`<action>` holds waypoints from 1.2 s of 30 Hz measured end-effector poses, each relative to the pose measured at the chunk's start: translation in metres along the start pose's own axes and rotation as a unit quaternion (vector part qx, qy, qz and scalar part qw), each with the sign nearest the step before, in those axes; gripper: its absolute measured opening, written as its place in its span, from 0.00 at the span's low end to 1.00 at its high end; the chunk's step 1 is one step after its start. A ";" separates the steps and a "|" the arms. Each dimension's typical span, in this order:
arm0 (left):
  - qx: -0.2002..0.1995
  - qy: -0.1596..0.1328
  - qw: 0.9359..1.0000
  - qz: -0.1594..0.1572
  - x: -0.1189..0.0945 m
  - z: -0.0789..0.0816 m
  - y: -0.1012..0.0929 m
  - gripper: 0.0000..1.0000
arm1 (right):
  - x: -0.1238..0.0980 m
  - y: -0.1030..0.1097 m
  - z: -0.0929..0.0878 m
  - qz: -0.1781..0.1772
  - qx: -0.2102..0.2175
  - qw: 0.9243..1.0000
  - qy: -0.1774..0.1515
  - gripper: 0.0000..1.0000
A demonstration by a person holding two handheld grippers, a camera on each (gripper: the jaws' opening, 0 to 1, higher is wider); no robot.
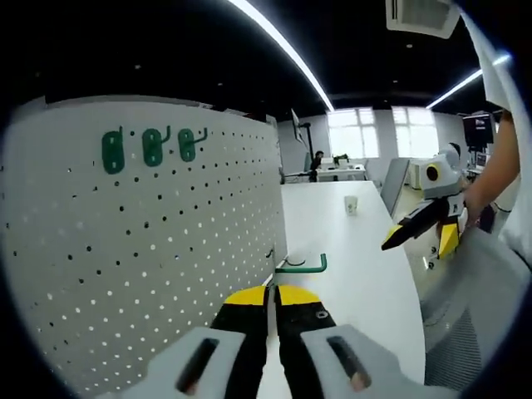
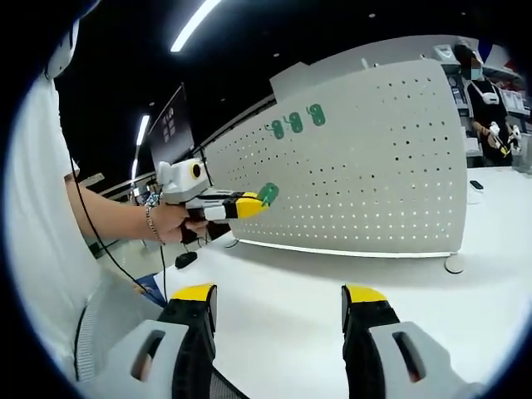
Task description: Insert the hook assembly into the mounting plate slot until the hook locks in place.
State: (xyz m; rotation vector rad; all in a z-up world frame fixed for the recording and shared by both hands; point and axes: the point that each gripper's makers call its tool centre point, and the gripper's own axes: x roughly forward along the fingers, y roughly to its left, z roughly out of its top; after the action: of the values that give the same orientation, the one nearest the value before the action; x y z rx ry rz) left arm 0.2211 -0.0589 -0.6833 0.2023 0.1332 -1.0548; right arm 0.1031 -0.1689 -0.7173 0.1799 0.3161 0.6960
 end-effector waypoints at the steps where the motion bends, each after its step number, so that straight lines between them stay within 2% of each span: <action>1: -0.001 -0.002 1.000 0.001 -0.002 0.001 0.000 0.02 | 0.000 0.000 0.000 0.001 -0.001 1.000 -0.001 0.58; 20: -0.014 -0.041 0.999 0.030 -0.040 0.018 -0.006 0.02 | 0.003 0.011 0.008 0.008 -0.009 1.000 -0.008 0.58; 32: -0.032 -0.063 0.996 0.048 -0.060 0.022 -0.018 0.02 | 0.002 0.016 0.008 0.011 -0.010 1.000 -0.007 0.58; 36: -0.030 -0.061 0.996 0.054 -0.064 0.020 -0.018 0.02 | 0.001 0.017 0.009 0.011 -0.011 1.000 -0.007 0.58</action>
State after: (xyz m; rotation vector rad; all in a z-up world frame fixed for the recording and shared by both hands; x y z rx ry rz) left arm 0.1739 -0.0176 -0.6522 0.0889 0.0433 -0.9520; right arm 0.0971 -0.1561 -0.7049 0.1671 0.2926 0.7203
